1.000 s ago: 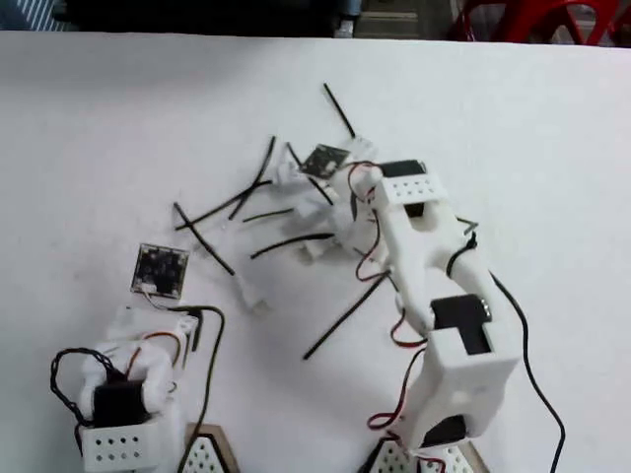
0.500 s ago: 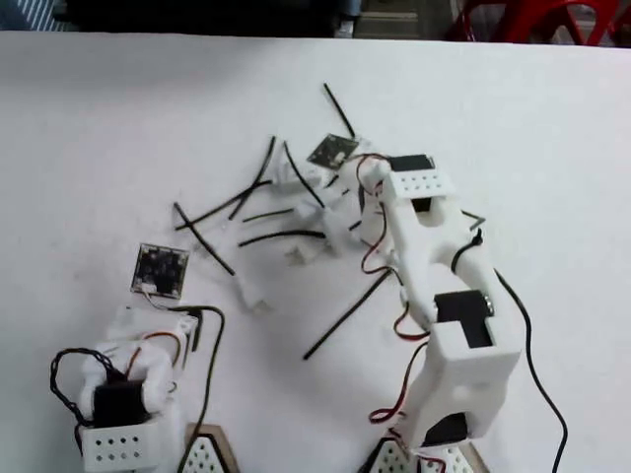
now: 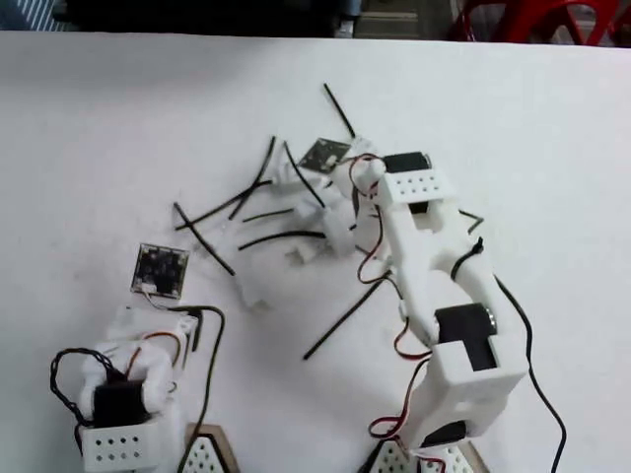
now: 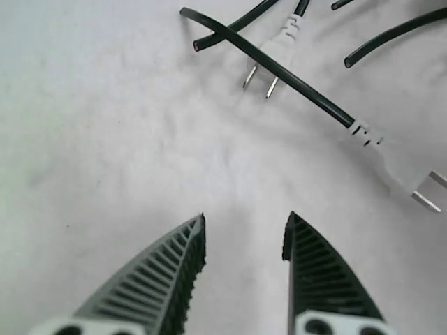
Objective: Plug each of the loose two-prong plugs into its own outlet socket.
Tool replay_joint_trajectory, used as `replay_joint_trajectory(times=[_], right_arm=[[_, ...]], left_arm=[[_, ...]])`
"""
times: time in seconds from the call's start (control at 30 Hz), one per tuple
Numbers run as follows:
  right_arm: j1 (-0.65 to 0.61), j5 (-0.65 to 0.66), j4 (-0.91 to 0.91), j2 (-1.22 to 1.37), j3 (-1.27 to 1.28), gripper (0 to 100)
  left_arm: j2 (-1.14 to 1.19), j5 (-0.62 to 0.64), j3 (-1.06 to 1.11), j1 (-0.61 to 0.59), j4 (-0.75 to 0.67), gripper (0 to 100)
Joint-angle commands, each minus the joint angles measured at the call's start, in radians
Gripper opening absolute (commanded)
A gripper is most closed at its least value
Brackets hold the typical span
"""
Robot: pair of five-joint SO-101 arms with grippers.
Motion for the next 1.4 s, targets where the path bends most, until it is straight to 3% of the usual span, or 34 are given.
replay_joint_trajectory(times=[0.0, 0.63, 0.97, 1.1, 1.37], right_arm=[[-0.03, 0.009, -0.005, -0.031, 0.008, 17.5], [-0.036, 0.009, -0.179, 0.197, 0.02, 12.2], [-0.036, 0.009, -0.182, 0.209, -0.008, 11.9], [-0.038, 0.009, -0.182, 0.209, -0.002, 2.9], [-0.036, 0.003, 0.031, 0.081, -0.032, 1.6]], left_arm=[[-0.01, 0.002, -0.015, -0.007, -0.023, 19], [-0.01, 0.002, -0.015, -0.007, -0.023, 19], [-0.01, 0.002, -0.015, -0.007, -0.023, 19], [-0.01, 0.002, -0.015, -0.007, -0.023, 19], [-0.01, 0.002, -0.015, -0.007, -0.023, 19]])
